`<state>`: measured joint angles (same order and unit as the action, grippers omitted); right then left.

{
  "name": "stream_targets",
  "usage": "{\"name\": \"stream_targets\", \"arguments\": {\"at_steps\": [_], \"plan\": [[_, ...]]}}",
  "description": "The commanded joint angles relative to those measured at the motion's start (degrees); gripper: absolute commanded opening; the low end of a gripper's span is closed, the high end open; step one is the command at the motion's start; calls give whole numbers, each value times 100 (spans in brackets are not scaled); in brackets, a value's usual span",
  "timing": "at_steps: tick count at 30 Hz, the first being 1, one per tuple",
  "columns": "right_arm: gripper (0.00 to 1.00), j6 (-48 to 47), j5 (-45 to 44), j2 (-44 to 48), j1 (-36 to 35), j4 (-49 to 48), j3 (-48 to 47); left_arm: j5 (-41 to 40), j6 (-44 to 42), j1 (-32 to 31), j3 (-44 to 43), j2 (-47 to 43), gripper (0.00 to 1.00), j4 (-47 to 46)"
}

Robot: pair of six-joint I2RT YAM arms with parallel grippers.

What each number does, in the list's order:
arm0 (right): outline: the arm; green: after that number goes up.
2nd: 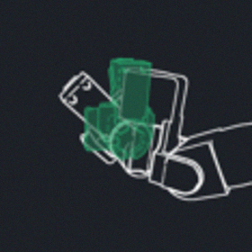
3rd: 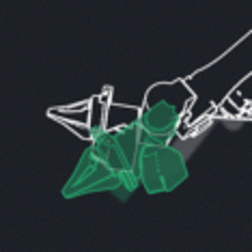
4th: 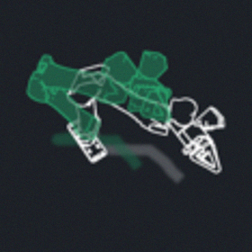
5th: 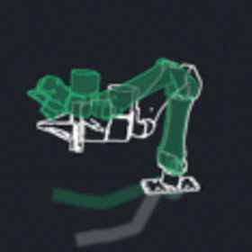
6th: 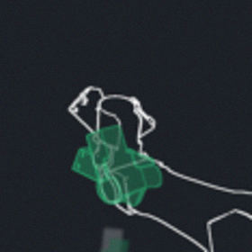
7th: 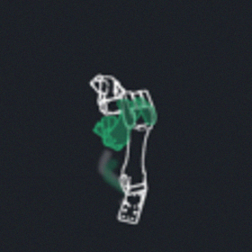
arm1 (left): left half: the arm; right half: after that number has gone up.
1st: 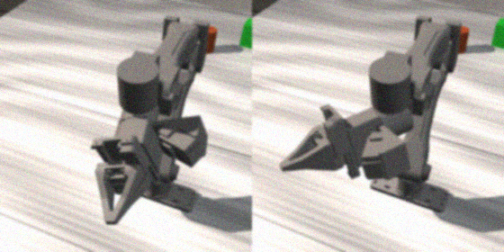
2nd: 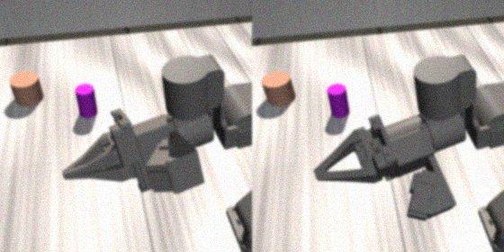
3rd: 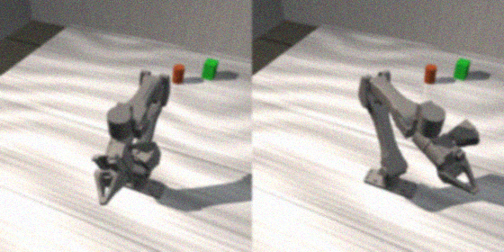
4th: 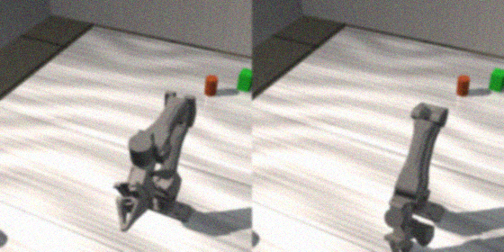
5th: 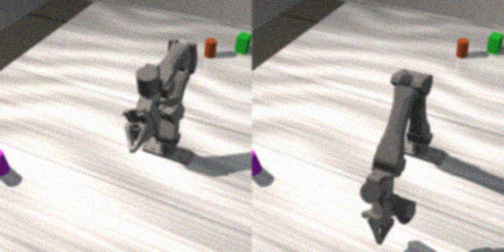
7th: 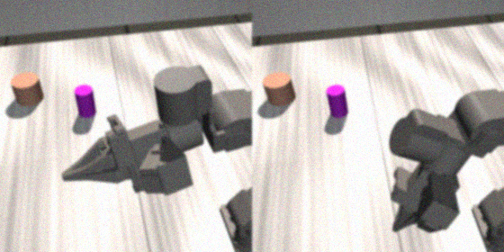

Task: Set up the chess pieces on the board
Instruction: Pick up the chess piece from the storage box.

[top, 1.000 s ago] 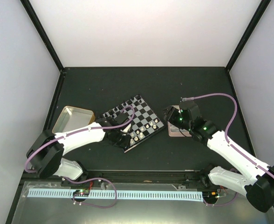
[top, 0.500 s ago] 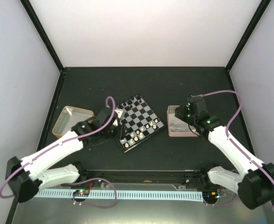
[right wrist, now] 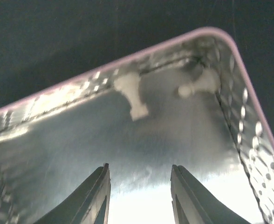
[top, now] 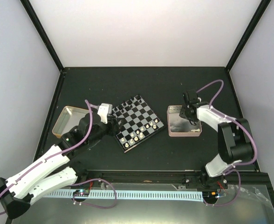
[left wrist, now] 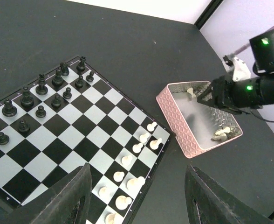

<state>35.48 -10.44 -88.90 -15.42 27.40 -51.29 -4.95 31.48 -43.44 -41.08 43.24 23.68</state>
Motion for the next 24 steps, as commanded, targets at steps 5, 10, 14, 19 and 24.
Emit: {"name": "stream_targets", "arguments": {"at_steps": [5, 10, 14, 19, 24], "plan": [[38, -496, 332, -1120, 517, -192, -881, 102, 120, 48, 54, 135, 56, -345], [35, -534, 488, -1489, 627, -156, -1185, 169, 136, 51, 38, 209, 56, -414], [26, -601, 645, -1681, 642, -116, -1276, 195, 130, 60, 38, 250, 56, -413], [11, -639, 727, -1640, 659, -57, -1246, 225, 168, 60, 22, 272, 56, -428], [4, -645, 787, -1262, 657, -37, -1060, 275, 223, 63, 12, 279, 57, -451]]}}
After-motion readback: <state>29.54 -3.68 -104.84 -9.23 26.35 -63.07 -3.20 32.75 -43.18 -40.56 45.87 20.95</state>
